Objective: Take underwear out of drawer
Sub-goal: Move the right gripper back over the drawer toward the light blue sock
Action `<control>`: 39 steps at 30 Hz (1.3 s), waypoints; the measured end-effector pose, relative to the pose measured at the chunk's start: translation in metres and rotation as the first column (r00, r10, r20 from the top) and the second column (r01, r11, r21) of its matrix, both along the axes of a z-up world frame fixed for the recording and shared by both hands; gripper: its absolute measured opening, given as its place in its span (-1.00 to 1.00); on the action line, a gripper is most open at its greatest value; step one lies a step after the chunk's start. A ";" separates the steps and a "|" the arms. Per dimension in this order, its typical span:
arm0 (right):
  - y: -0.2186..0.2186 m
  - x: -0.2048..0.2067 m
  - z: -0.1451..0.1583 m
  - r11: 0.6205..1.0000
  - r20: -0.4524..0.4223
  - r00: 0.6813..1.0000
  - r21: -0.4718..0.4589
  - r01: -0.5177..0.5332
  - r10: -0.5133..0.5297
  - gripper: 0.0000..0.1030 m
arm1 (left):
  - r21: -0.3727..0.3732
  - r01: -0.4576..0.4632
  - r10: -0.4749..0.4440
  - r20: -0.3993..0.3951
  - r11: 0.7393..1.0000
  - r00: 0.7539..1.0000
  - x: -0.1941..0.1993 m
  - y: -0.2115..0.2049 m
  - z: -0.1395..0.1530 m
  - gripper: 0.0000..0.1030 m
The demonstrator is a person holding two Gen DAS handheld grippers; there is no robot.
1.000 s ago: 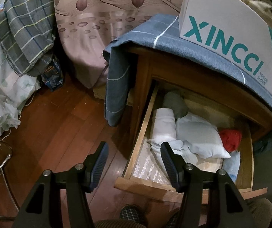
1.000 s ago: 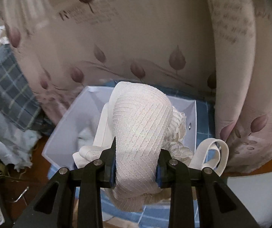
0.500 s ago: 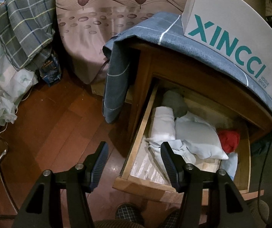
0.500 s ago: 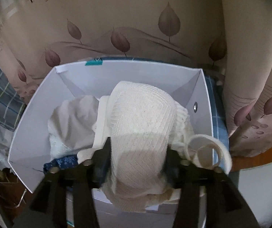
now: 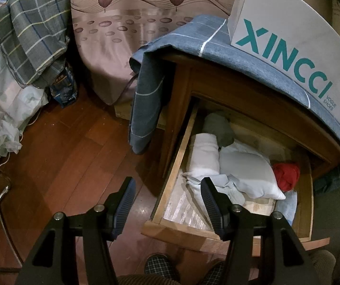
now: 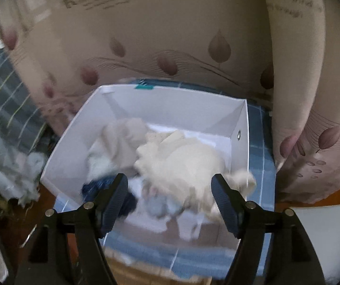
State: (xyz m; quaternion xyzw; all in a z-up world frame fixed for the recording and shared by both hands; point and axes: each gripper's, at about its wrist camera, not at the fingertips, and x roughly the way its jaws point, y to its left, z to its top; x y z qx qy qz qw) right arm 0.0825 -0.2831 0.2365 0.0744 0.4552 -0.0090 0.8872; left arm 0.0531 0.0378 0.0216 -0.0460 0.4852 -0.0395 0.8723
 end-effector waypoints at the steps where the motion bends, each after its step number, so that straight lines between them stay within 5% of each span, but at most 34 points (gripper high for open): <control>1: 0.004 -0.010 0.000 1.000 -0.015 1.000 0.000 -0.016 0.016 0.39 | 0.001 0.000 0.000 0.001 1.000 1.000 0.000 0.000 0.000 0.14; 8: 0.019 -0.081 -0.035 0.994 -0.152 0.982 0.023 -0.108 0.110 0.39 | -0.002 -0.002 0.002 -0.005 1.000 1.000 0.000 0.003 0.001 0.14; 17: 0.028 -0.120 -0.165 0.992 -0.392 0.913 0.095 -0.086 0.117 0.39 | -0.007 -0.004 0.004 -0.010 1.000 1.000 0.001 0.003 0.001 0.14; 26: 0.022 -0.102 -0.276 0.993 -0.529 0.849 0.092 0.074 -0.015 0.31 | -0.020 -0.009 0.008 -0.017 1.000 1.000 0.001 0.005 -0.001 0.13; 39: 0.018 -0.067 -0.337 0.993 -0.624 0.777 0.008 0.116 -0.086 0.31 | -0.050 -0.011 0.009 -0.029 0.999 1.000 0.003 0.008 -0.004 0.13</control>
